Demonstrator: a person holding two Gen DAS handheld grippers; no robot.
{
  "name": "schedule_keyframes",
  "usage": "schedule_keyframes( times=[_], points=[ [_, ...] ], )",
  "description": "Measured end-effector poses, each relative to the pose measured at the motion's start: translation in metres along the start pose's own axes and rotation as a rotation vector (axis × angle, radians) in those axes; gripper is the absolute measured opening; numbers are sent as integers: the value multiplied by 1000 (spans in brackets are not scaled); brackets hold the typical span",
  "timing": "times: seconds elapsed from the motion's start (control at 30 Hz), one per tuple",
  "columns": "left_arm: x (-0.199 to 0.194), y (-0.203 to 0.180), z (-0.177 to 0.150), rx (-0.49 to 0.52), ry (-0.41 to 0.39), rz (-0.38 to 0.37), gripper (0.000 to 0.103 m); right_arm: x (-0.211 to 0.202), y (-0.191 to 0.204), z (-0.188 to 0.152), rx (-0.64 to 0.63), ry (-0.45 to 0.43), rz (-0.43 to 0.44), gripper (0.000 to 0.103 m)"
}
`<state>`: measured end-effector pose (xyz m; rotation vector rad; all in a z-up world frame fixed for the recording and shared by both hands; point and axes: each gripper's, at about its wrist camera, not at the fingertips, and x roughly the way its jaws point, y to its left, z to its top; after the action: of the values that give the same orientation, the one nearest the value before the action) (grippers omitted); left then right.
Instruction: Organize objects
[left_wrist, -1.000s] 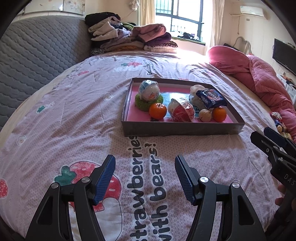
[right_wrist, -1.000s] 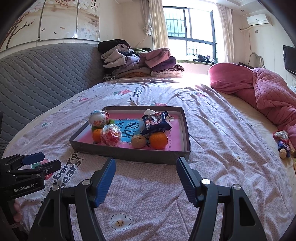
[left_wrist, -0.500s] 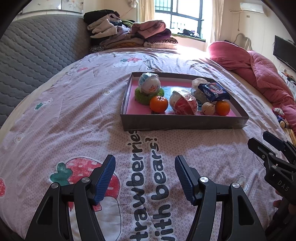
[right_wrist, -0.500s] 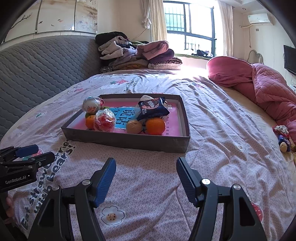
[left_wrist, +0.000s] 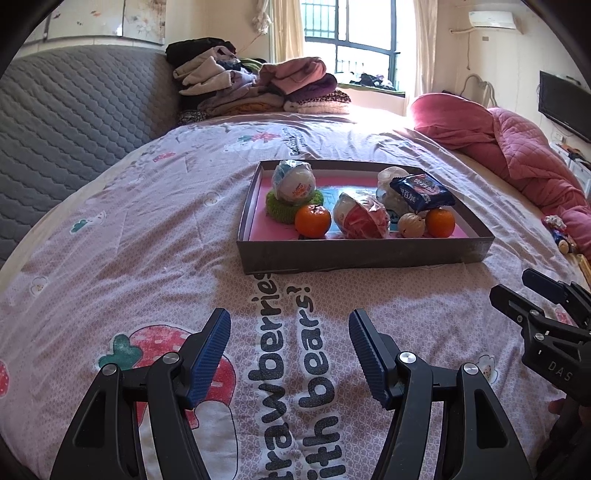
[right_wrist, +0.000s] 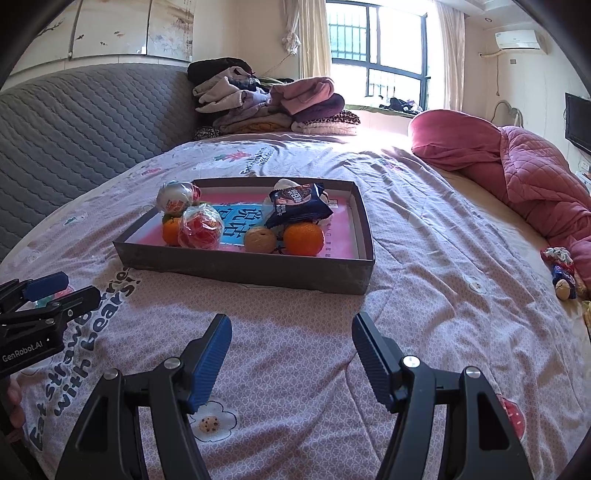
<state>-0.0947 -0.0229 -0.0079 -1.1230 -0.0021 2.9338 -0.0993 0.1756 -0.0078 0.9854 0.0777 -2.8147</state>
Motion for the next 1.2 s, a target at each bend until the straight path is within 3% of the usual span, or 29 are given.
schedule_keyframes(
  times=[1.2],
  points=[
    [-4,2,2,-20,5,-13,68,-5,2,2,-4,-22,-8,67]
  ],
)
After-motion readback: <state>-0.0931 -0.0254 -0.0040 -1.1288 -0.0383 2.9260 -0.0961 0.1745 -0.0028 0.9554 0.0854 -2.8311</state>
